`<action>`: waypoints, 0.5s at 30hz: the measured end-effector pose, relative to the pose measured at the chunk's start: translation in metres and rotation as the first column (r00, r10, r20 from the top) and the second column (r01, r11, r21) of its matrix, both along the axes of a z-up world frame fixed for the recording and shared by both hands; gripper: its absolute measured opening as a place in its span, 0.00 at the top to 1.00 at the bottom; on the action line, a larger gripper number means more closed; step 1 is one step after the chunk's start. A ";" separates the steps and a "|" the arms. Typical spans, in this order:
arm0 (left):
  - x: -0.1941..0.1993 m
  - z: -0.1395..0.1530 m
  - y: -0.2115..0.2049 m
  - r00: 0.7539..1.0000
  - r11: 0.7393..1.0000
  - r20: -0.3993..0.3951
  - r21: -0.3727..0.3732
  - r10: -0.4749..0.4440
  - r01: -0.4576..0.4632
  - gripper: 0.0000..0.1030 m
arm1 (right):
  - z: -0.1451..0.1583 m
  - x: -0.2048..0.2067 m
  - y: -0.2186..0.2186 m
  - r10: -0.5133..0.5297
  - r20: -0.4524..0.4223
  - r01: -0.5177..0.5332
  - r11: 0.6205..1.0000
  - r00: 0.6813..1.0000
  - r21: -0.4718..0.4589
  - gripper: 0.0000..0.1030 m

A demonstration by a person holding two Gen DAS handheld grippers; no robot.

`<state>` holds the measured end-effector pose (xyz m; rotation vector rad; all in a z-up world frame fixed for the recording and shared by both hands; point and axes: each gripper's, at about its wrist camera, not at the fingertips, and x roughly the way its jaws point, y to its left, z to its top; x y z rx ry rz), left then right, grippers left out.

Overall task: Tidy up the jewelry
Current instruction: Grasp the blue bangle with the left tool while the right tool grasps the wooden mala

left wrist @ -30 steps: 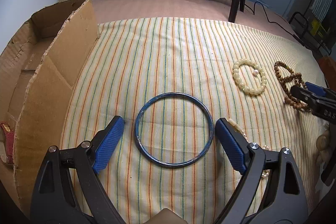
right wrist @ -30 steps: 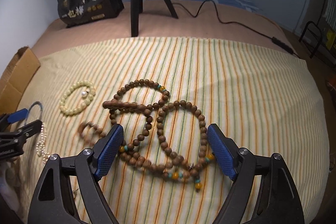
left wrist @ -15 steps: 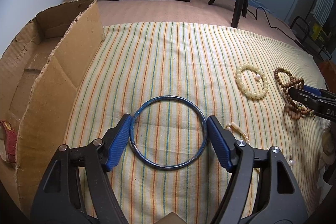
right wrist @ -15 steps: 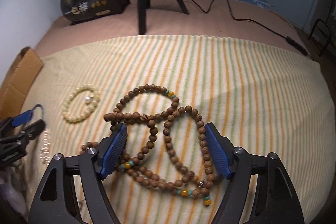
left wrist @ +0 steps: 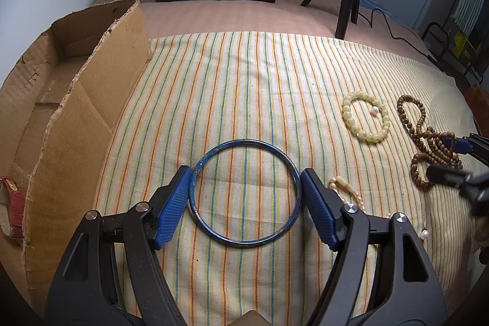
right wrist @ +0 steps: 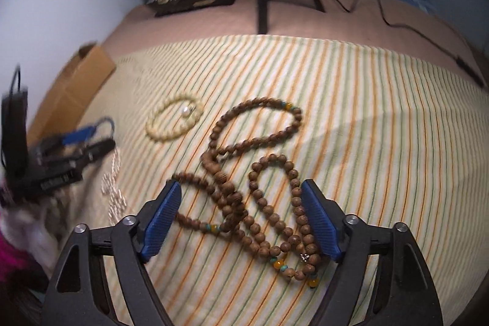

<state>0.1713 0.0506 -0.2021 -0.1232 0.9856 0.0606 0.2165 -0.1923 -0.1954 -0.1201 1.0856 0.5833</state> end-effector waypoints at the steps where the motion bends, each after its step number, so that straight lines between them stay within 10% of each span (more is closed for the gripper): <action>1: 0.000 0.000 0.000 1.000 1.000 0.000 0.000 0.000 0.000 0.28 | -0.001 -0.003 0.004 0.019 0.011 -0.019 1.000 1.000 -0.025 0.21; 9: 0.001 0.000 -0.001 1.000 1.000 0.000 0.001 0.000 0.000 0.28 | -0.008 -0.008 0.021 0.106 0.070 -0.095 0.986 0.992 -0.135 0.19; 15: 0.001 0.000 -0.003 1.000 1.000 0.004 0.014 -0.003 0.003 0.28 | -0.007 -0.005 0.026 0.097 0.103 -0.076 0.980 0.990 -0.186 0.55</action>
